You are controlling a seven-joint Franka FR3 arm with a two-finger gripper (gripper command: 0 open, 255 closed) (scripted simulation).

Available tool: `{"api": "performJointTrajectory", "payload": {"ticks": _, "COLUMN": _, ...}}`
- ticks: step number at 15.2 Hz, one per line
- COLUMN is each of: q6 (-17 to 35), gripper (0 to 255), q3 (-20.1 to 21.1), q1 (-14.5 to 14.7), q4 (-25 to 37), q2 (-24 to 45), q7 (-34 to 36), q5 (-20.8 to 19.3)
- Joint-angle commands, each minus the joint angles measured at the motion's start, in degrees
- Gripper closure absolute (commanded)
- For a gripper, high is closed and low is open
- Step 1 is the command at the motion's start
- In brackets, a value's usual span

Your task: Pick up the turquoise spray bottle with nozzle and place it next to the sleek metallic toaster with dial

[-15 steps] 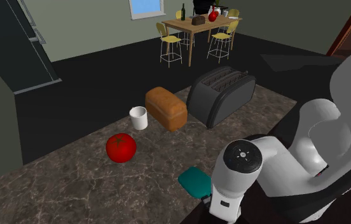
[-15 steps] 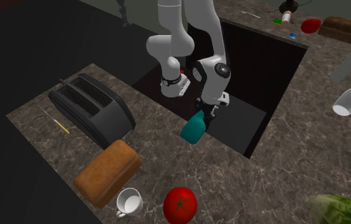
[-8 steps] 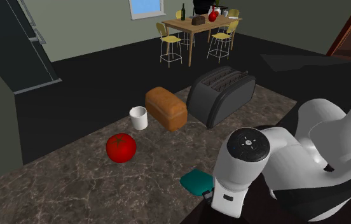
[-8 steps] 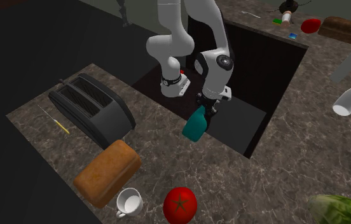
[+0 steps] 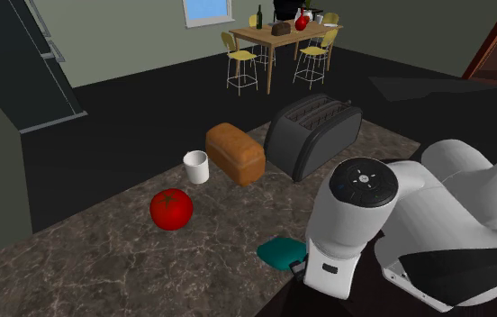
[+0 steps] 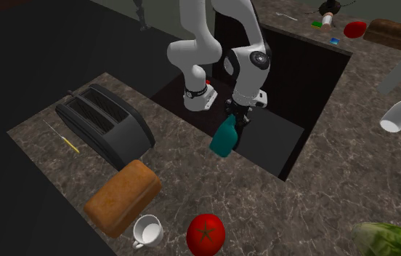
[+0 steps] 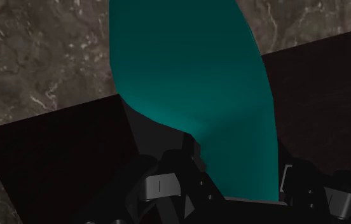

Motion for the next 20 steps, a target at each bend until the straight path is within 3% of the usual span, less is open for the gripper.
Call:
{"api": "performJointTrajectory", "payload": {"ticks": 1, "q6": -2.1, "gripper": 255, "q3": -0.6, "q1": 0.3, "q4": 0.8, "q2": -1.4, "q7": -0.4, "q5": 0.1}}
{"api": "performJointTrajectory", "payload": {"ticks": 20, "q6": -20.1, "gripper": 255, "q3": -5.2, "q1": 1.0, "q4": 10.2, "q2": -10.1, "q7": -2.5, "q5": -0.9}}
